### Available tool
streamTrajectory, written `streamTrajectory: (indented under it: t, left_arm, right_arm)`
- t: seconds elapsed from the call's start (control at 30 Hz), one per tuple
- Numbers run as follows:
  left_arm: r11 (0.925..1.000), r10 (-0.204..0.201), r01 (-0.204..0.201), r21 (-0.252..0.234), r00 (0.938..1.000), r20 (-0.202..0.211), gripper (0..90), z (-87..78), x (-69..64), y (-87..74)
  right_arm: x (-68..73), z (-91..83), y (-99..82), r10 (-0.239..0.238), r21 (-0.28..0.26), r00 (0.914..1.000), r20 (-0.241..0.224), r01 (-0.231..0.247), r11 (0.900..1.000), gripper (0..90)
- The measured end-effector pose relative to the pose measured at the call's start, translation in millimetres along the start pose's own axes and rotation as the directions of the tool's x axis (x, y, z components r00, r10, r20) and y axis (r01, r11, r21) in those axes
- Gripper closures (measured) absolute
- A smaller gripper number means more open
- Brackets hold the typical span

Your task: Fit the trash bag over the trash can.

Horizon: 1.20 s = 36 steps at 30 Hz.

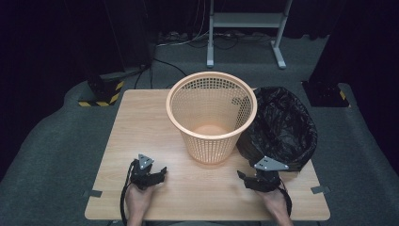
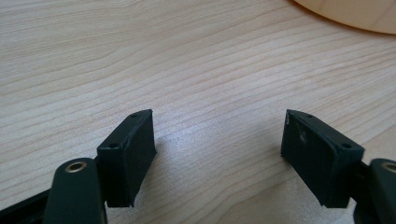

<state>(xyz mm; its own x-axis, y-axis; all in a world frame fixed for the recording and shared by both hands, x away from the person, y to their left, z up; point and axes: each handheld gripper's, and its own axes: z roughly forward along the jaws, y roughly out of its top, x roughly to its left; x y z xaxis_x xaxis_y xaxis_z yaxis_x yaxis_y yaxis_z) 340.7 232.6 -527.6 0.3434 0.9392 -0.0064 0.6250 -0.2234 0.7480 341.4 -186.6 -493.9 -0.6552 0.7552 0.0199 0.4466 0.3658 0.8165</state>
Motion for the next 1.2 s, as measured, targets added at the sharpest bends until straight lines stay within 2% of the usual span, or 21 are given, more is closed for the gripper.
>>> streamTrajectory:
  t: [0.43, 0.6, 0.87, 1.2]
  left_arm:
    - [1.0000, 0.000, 0.000, 0.000, 1.0000, 0.000, 26.0, 0.0, 0.0, 0.0]
    - [1.0000, -0.001, 0.001, 0.000, 1.0000, 0.000, 26.0, 0.0, 0.0, 0.0]
    - [1.0000, 0.000, 0.000, 0.000, 1.0000, 0.001, 26.0, 0.1, 0.2, 0.1]
    - [1.0000, -0.001, 0.001, 0.000, 1.0000, 0.001, 26.0, 0.1, 0.1, 0.1]
  right_arm:
    - [-0.3, -5.5, 5.1, 0.003, -0.017, 0.9999, -0.016, -0.003, 0.9999, 37.3]
    - [0.4, -12.0, 10.6, -0.014, -0.030, 0.9998, -0.016, 0.013, 0.9995, 37.9]
    - [0.9, -15.0, 15.0, -0.030, -0.017, 0.9994, -0.017, 0.029, 0.9994, 38.6]
    - [2.5, -24.6, 25.1, -0.042, -0.040, 0.9988, -0.023, 0.041, 0.9984, 39.1]
